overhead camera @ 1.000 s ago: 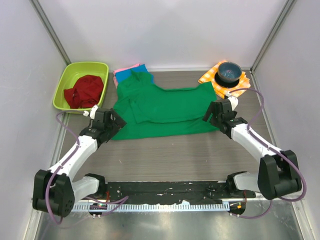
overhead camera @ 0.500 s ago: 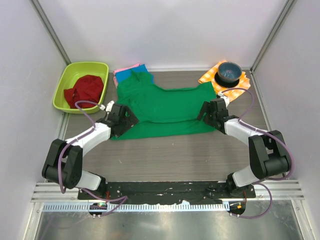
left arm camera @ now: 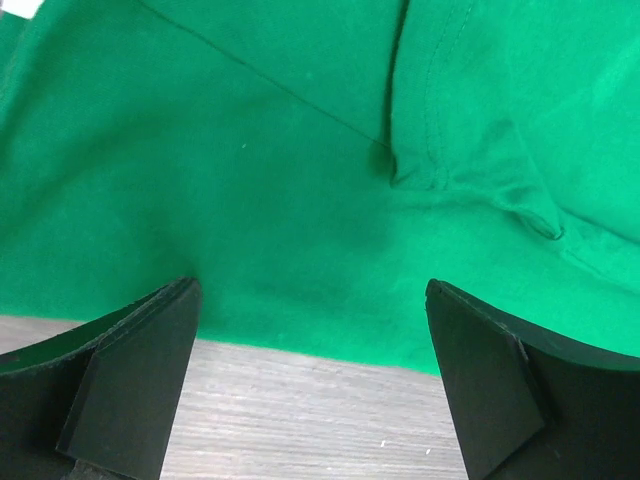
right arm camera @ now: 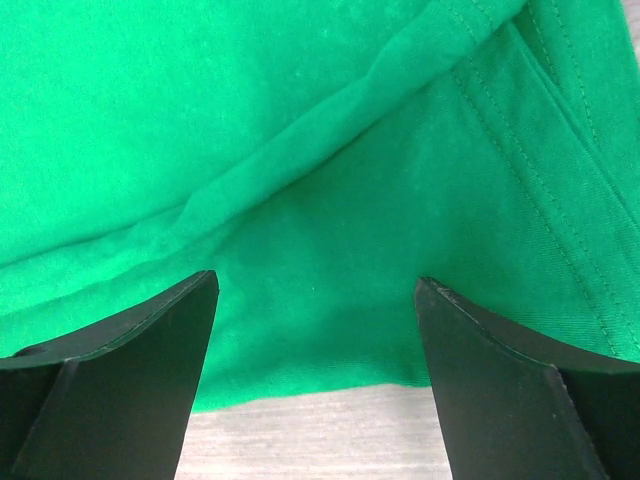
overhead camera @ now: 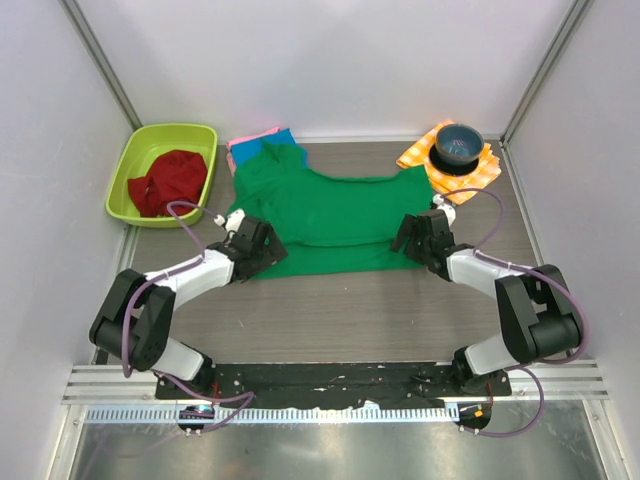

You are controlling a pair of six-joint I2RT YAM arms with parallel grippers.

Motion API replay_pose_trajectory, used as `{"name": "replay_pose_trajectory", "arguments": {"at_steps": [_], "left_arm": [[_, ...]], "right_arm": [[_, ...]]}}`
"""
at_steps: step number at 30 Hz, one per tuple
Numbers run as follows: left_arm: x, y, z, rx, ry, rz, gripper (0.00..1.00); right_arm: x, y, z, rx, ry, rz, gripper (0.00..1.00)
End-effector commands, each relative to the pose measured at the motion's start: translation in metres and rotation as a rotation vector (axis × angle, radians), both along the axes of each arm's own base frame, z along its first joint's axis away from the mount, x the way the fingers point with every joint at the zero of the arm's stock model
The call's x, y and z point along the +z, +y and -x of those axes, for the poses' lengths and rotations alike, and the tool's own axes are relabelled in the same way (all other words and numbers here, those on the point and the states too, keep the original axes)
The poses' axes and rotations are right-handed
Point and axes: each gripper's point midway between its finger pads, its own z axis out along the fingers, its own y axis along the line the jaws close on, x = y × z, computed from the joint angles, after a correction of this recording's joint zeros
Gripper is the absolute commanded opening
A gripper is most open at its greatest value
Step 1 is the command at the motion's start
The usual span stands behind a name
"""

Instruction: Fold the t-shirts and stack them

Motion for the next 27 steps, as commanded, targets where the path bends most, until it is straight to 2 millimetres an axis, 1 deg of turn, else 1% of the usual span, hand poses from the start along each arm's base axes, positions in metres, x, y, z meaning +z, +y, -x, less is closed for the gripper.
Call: {"name": "replay_pose_trajectory", "arguments": {"at_steps": [1,2,4,5,7,8,9,10,11,12,13,14,16,18,19,20,21,22,23,24,25,26,27], "left_arm": [[-0.009,0.018,0.021,0.016,0.018,-0.076,1.00],[-0.013,0.020,0.027,0.013,0.031,-0.081,1.00],[-0.016,0.023,0.035,0.012,0.046,-0.089,1.00],[-0.022,0.025,0.043,0.004,0.061,-0.099,1.00],[-0.019,0.029,0.050,0.010,0.057,-0.115,1.00],[-0.022,0.030,0.056,0.003,0.062,-0.124,1.00],[-0.016,0.030,0.058,0.011,0.046,-0.114,1.00],[-0.017,0.031,0.065,0.005,0.054,-0.127,1.00],[-0.019,0.033,0.071,0.004,0.059,-0.130,1.00],[-0.015,0.034,0.076,0.016,0.050,-0.120,1.00],[-0.013,0.032,0.081,0.009,0.042,-0.115,1.00],[-0.016,0.035,0.088,0.012,0.046,-0.123,1.00],[-0.010,0.033,0.098,0.023,0.030,-0.109,1.00],[-0.014,0.041,0.110,0.031,0.042,-0.138,1.00],[-0.014,0.040,0.113,0.043,0.041,-0.128,1.00],[-0.013,0.039,0.116,0.036,0.037,-0.121,1.00],[-0.014,0.041,0.121,0.037,0.052,-0.130,1.00],[-0.012,0.039,0.123,0.030,0.047,-0.128,1.00],[-0.004,0.036,0.119,0.028,0.022,-0.118,1.00],[0.003,0.037,0.116,0.029,0.003,-0.134,1.00],[0.011,0.034,0.113,0.004,-0.013,-0.140,1.00],[0.031,0.024,0.102,-0.005,-0.054,-0.113,1.00],[0.040,0.023,0.099,-0.014,-0.063,-0.120,1.00]], "right_arm": [[-0.020,-0.008,0.038,-0.034,0.098,0.031,0.86],[-0.020,-0.006,0.040,-0.028,0.097,0.028,0.86],[-0.014,-0.010,0.047,-0.070,0.117,0.043,0.85],[-0.010,-0.009,0.050,-0.069,0.115,0.047,0.85],[-0.007,-0.012,0.062,-0.092,0.131,0.087,0.85],[-0.011,-0.013,0.070,-0.097,0.148,0.087,0.84],[-0.009,-0.013,0.079,-0.098,0.155,0.088,0.84],[-0.010,-0.016,0.085,-0.117,0.158,0.095,0.84],[-0.017,-0.019,0.097,-0.122,0.185,0.096,0.84],[-0.016,-0.019,0.102,-0.122,0.185,0.091,0.84],[-0.011,-0.020,0.105,-0.131,0.165,0.086,0.84],[-0.015,-0.022,0.116,-0.135,0.183,0.087,0.84],[-0.010,-0.027,0.123,-0.155,0.155,0.100,0.84],[-0.007,-0.022,0.130,-0.154,0.154,0.069,0.84],[-0.004,-0.020,0.132,-0.148,0.148,0.073,0.84],[0.001,-0.024,0.132,-0.160,0.128,0.093,0.84],[0.004,-0.026,0.132,-0.170,0.122,0.100,0.83],[0.006,-0.026,0.132,-0.167,0.115,0.105,0.83],[0.013,-0.023,0.127,-0.155,0.091,0.104,0.83],[0.020,-0.020,0.124,-0.145,0.072,0.109,0.83],[0.030,-0.015,0.118,-0.097,0.046,0.129,0.83],[0.048,0.003,0.104,-0.042,-0.008,0.116,0.83],[0.056,0.010,0.098,-0.011,-0.023,0.131,0.83]]}}
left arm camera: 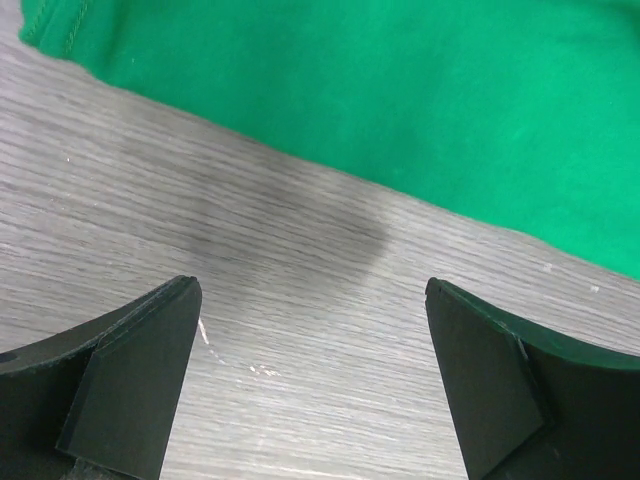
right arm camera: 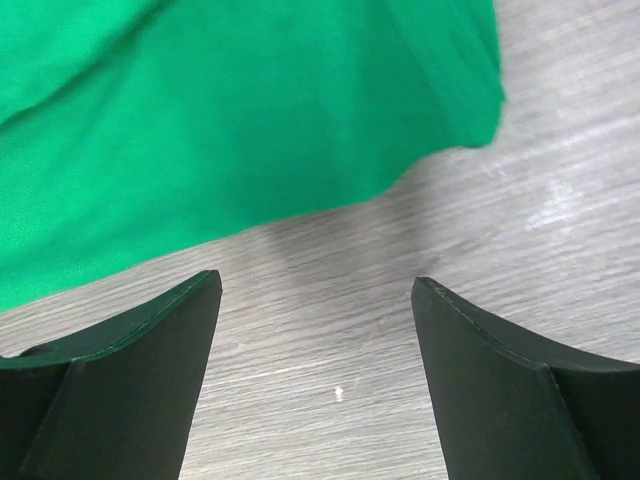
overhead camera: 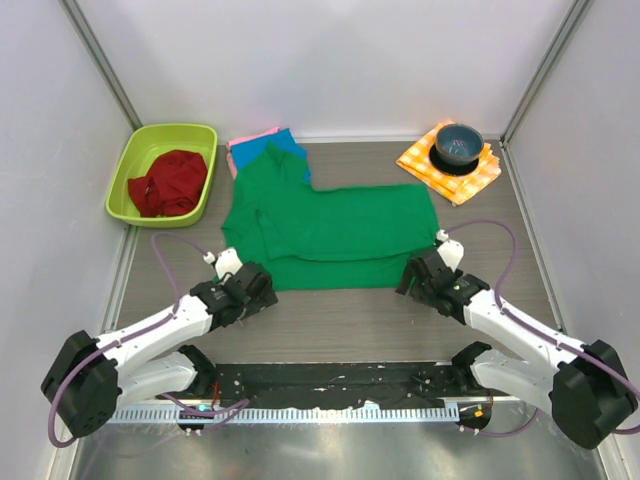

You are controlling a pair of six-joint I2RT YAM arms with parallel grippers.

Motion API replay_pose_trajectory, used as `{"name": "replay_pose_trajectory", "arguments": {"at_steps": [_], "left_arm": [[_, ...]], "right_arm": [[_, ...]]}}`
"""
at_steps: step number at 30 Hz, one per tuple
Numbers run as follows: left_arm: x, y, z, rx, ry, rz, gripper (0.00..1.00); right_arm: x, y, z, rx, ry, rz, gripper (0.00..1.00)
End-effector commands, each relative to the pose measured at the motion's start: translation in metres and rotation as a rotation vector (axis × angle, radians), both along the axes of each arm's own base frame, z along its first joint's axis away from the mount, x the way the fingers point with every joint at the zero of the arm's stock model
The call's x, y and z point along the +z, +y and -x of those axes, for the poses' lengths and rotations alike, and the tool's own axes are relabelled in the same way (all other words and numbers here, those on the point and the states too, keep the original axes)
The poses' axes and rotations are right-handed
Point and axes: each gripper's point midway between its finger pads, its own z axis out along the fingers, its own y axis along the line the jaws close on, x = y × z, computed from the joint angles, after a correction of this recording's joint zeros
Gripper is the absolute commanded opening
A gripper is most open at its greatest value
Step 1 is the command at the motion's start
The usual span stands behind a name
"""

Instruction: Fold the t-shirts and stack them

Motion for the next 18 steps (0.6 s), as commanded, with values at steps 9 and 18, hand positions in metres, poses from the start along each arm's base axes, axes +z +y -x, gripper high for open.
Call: {"name": "replay_pose_trajectory", "arguments": {"at_steps": [9,18], "left_arm": [[0.129,-0.008,-0.067,0.033,-0.223,-0.071,1.00],[0.131,0.062,-0.085,0.249,-0.123,-0.005,1.00]], "right_arm": [[0.080,0.145,-0.104,0.546,-0.090,0.182,0.82],[0.067,0.259,-0.135,0.937,-0.103,0.198,0.78]]}}
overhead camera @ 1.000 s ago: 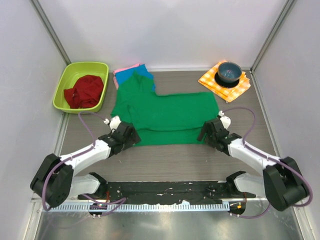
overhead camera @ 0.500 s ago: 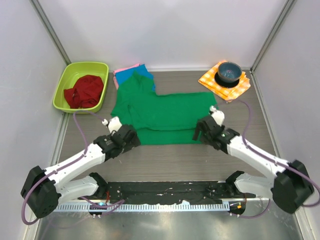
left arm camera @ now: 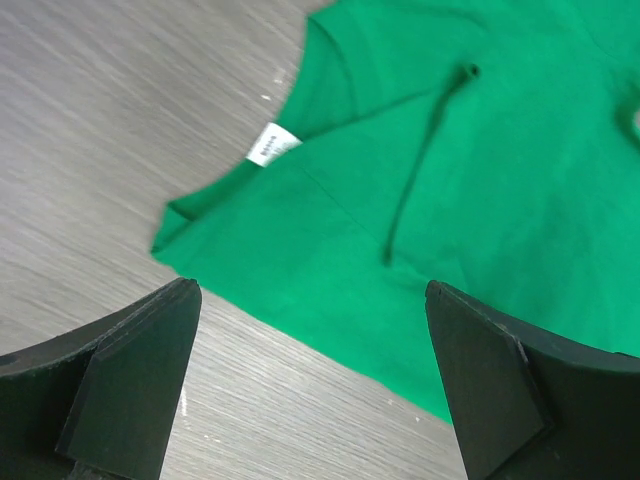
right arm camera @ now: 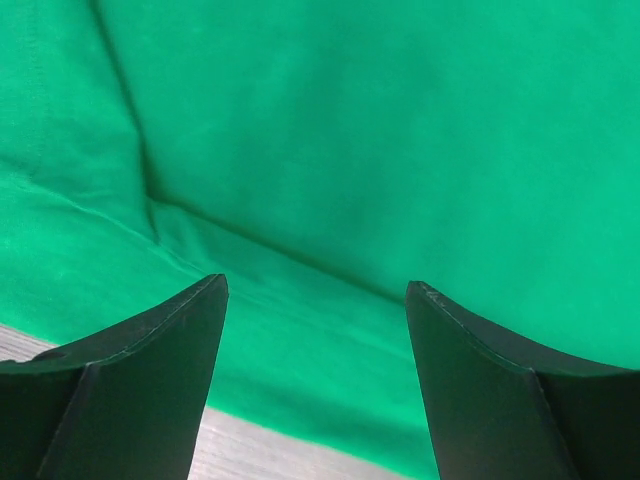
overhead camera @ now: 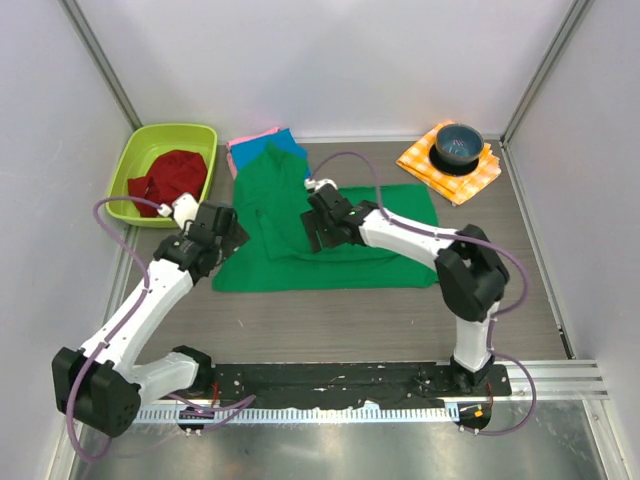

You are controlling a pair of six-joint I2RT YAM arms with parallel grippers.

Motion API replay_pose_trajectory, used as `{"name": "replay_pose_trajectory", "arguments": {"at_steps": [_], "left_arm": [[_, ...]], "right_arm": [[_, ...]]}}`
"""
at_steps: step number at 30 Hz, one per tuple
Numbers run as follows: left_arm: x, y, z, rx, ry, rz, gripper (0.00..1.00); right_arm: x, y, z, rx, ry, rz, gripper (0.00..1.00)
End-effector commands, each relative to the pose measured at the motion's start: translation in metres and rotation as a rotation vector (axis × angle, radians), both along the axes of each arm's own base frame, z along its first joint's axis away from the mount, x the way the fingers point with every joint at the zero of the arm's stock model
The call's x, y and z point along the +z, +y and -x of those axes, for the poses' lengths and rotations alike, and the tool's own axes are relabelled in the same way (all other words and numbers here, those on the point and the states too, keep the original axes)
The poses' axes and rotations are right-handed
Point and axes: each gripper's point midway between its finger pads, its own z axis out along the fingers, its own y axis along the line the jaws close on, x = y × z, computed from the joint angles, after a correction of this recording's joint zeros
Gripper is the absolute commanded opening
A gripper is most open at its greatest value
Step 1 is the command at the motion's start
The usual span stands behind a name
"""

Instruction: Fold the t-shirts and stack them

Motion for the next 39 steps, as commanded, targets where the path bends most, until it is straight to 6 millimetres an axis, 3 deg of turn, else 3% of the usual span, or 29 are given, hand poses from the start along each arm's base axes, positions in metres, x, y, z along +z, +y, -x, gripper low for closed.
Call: {"name": "replay_pose_trajectory", "arguments": {"at_steps": [1,2,3,5,6,8,9,15,24,33,36,39], "left_arm": [[-0.002,0.026,0.006,0.046,0.062,-0.002,1.00],[-0.003,0.029,0.006,0.063,0.056,0.007,1.00],[-0.011,0.038,0.009,0.099,0.061,0.022,1.00],[-0.011,0.043,0.007,0.131,0.016,0.088,1.00],[-0.023,0.050,0.011,0.159,0.036,0.123,1.00],[-0.025,0.054,0.010,0.179,0.002,0.173,1.00],[-0.035,0.057,0.013,0.192,0.013,0.195,1.00],[-0.050,0.060,0.013,0.195,0.038,0.215,1.00],[-0.056,0.061,0.012,0.188,0.047,0.219,1.00],[-0.057,0.058,0.010,0.170,0.042,0.234,1.00],[-0.058,0.058,0.010,0.166,0.044,0.232,1.00],[-0.059,0.057,0.009,0.161,0.039,0.237,1.00]], "right_arm": [[0.022,0.060,-0.007,0.240,-0.082,0.009,0.78],[0.009,0.067,-0.008,0.261,-0.063,0.025,0.77],[0.014,0.077,-0.010,0.295,-0.077,0.017,0.77],[0.004,0.094,-0.005,0.347,-0.075,0.023,0.76],[0.010,0.102,-0.007,0.377,-0.093,0.023,0.76],[0.000,0.116,0.001,0.430,-0.081,0.036,0.76],[0.007,0.126,0.002,0.452,-0.096,0.033,0.75],[-0.006,0.155,0.023,0.594,-0.093,0.106,0.74],[-0.023,0.164,0.028,0.662,-0.060,0.137,0.66],[-0.034,0.162,0.014,0.636,-0.099,0.194,0.61],[-0.038,0.164,0.012,0.634,-0.100,0.195,0.55],[-0.038,0.164,0.011,0.624,-0.105,0.196,0.42]]}}
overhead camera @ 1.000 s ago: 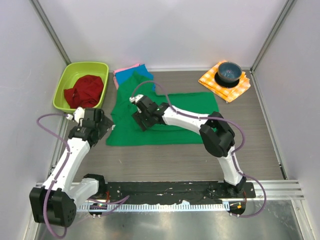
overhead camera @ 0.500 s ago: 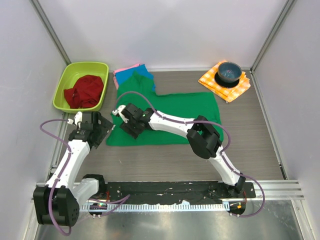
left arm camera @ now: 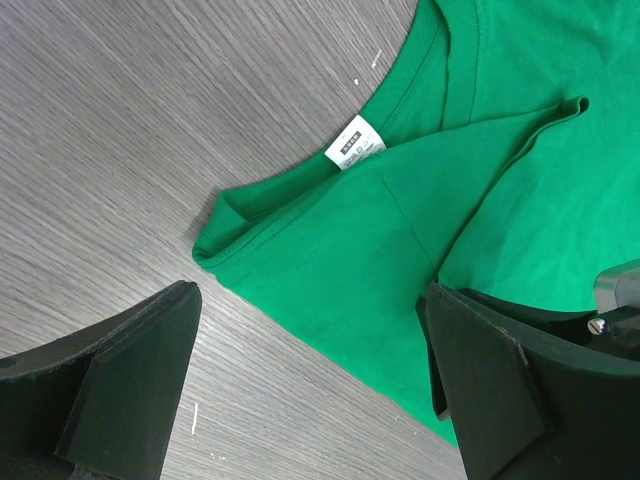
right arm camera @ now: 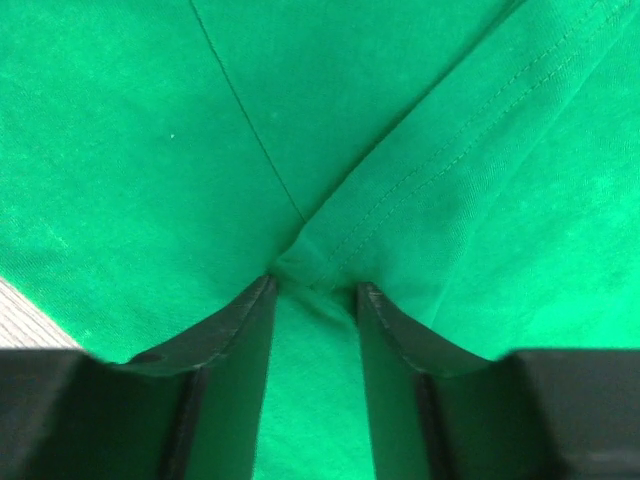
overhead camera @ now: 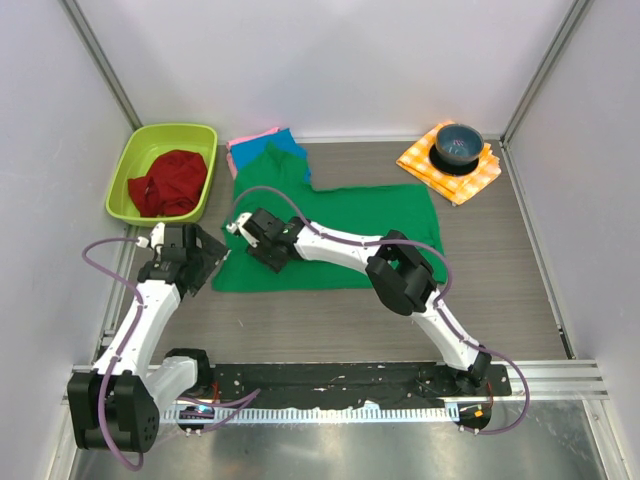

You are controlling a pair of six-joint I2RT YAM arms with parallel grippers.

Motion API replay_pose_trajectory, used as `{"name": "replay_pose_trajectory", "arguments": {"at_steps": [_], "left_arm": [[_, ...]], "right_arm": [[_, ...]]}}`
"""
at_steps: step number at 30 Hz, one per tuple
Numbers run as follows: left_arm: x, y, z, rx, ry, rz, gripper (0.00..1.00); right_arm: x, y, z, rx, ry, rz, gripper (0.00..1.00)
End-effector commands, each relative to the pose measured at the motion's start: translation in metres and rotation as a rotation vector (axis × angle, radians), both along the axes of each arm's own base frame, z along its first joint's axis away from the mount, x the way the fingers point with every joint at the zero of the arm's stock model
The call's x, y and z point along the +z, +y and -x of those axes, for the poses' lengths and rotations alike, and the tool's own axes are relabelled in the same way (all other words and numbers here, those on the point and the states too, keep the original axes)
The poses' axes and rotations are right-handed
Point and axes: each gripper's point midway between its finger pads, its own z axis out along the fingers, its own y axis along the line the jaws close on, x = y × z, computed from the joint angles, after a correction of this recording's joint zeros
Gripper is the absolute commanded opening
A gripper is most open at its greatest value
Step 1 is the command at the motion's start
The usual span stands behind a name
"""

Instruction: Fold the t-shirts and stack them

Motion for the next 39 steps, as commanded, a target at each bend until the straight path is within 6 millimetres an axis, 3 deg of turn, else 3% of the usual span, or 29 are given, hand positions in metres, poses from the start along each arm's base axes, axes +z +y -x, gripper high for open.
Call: {"name": "replay_pose_trajectory", "arguments": {"at_steps": [1,9,13,21,30,39], "left_arm": [[0.002,-0.001,-0.007,-0.018,-0.031,0.004,1.00],[0.001,-0.003,-0.009,-0.027,-0.034,0.014,1.00],[0.001,-0.004,-0.009,-0.030,-0.035,0.017,1.00],[0.000,-0.006,-0.010,-0.040,-0.037,0.025,1.00],[0.002,-0.007,-0.010,-0.045,-0.051,0.023,1.00],[0.002,-0.006,-0.009,-0.045,-0.053,0.019,1.00]], "right_arm": [[0.021,0.011,-0.014,-0.013,-0.060,-0.043,0.36],[0.036,0.003,-0.027,-0.054,-0.132,-0.030,0.26],[0.043,-0.003,-0.039,-0.101,-0.170,-0.035,0.07],[0.068,-0.023,-0.069,-0.264,-0.282,-0.092,0.02],[0.076,-0.060,-0.099,-0.445,-0.338,-0.108,0.01],[0.071,-0.079,-0.106,-0.553,-0.318,-0.136,0.01]]}}
